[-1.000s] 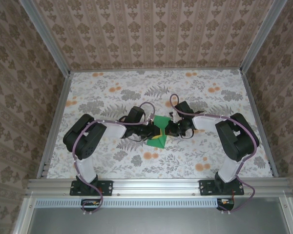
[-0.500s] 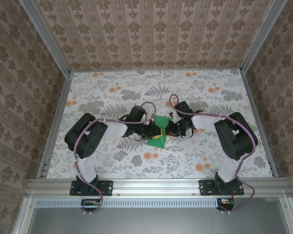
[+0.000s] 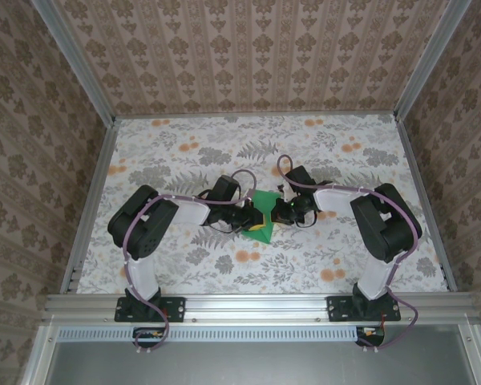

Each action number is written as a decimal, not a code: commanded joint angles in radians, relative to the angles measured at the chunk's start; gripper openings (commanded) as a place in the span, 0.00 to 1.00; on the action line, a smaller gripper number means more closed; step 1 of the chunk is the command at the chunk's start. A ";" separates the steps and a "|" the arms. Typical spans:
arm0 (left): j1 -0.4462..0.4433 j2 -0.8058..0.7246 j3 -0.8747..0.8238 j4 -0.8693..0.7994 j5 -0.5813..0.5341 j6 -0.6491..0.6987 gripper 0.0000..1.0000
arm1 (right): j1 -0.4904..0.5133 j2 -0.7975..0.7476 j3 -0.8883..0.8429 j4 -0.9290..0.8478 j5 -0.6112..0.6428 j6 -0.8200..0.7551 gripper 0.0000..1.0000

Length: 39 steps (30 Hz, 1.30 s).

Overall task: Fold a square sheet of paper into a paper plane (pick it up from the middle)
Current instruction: Fold the triangle a second time at the center of the table.

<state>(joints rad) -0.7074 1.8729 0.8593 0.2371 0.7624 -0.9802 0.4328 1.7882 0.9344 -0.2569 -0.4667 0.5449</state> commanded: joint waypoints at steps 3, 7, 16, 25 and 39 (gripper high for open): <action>-0.009 0.025 0.012 -0.039 -0.012 0.034 0.11 | 0.003 0.016 0.022 -0.037 0.040 -0.015 0.08; -0.010 0.025 0.012 -0.061 -0.027 0.041 0.11 | 0.003 0.011 0.021 -0.043 0.042 -0.013 0.08; -0.009 0.035 0.021 -0.084 -0.038 0.046 0.11 | 0.003 0.008 0.021 -0.055 0.043 -0.010 0.08; -0.007 0.037 0.020 -0.121 -0.067 0.049 0.11 | 0.003 0.020 0.028 -0.059 0.047 -0.012 0.08; -0.007 0.027 0.025 -0.240 -0.162 0.025 0.06 | 0.003 0.016 0.050 -0.077 0.048 -0.015 0.13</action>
<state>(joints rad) -0.7139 1.8858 0.8856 0.1184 0.6922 -0.9634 0.4328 1.7893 0.9562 -0.2955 -0.4473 0.5453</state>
